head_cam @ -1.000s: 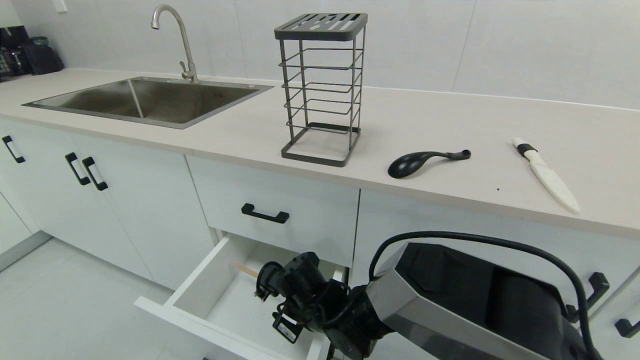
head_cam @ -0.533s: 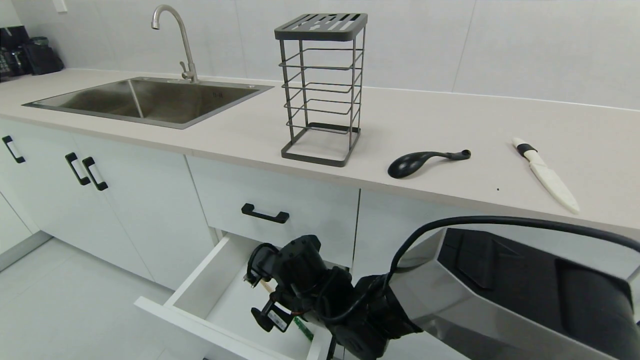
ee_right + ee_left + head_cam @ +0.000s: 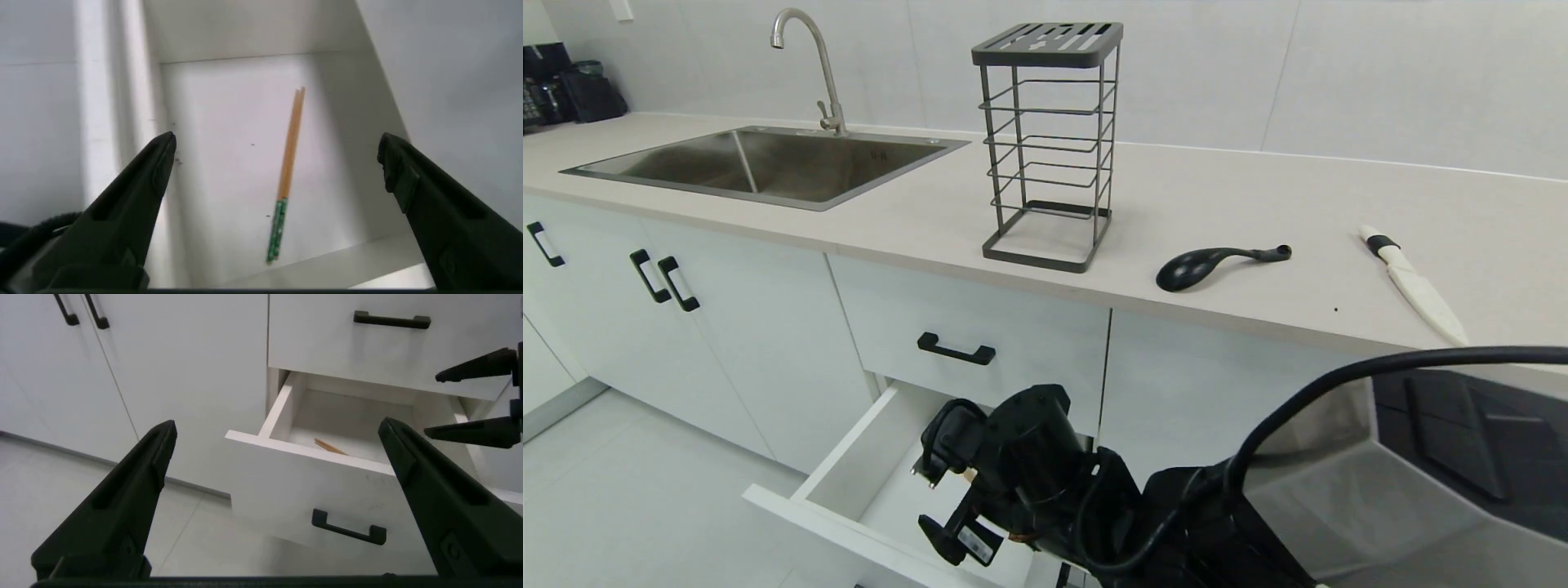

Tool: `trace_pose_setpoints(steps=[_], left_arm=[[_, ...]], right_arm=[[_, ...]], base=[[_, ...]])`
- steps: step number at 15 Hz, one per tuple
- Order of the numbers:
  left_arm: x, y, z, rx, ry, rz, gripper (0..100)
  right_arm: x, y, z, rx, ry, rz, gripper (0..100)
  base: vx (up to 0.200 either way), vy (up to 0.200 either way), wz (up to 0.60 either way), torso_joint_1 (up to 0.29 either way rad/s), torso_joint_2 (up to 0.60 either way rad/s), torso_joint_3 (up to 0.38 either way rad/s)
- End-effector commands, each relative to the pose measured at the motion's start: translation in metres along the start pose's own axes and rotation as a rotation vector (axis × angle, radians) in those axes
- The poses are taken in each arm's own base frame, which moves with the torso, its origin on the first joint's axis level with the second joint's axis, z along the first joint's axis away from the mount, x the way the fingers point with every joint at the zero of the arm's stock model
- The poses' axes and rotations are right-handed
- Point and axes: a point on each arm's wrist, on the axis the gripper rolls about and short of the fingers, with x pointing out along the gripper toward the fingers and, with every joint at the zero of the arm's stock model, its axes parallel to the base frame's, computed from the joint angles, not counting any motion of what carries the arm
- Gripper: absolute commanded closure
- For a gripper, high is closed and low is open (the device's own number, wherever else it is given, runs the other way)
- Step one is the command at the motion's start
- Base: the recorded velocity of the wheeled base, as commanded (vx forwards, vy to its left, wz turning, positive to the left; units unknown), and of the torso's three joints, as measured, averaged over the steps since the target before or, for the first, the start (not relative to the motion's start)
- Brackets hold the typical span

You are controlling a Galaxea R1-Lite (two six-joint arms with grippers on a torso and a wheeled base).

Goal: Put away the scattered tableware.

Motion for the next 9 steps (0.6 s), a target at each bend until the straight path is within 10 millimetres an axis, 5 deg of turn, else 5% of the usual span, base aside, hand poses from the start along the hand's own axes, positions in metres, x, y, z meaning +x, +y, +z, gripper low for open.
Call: trace_pose_setpoints(steps=[1, 4, 9], left_arm=[[0.000, 0.000, 0.000, 0.000, 0.001, 0.000, 0], [0.000, 0.000, 0.000, 0.000, 0.001, 0.000, 0], [0.000, 0.000, 0.000, 0.000, 0.001, 0.000, 0]], right_arm=[[-0.028, 0.005, 0.008, -0.026, -0.045, -0.015, 0], [-0.053, 0.007, -0.037, -0.011, -0.070, -0.101, 0], [-0.063, 0.013, -0.075, -0.005, -0.103, -0.108, 0]], base=[[0.000, 0.000, 0.00, 0.000, 0.00, 0.000], [0.000, 0.000, 0.00, 0.000, 0.00, 0.000], [0.000, 0.000, 0.00, 0.019, -0.08, -0.061]])
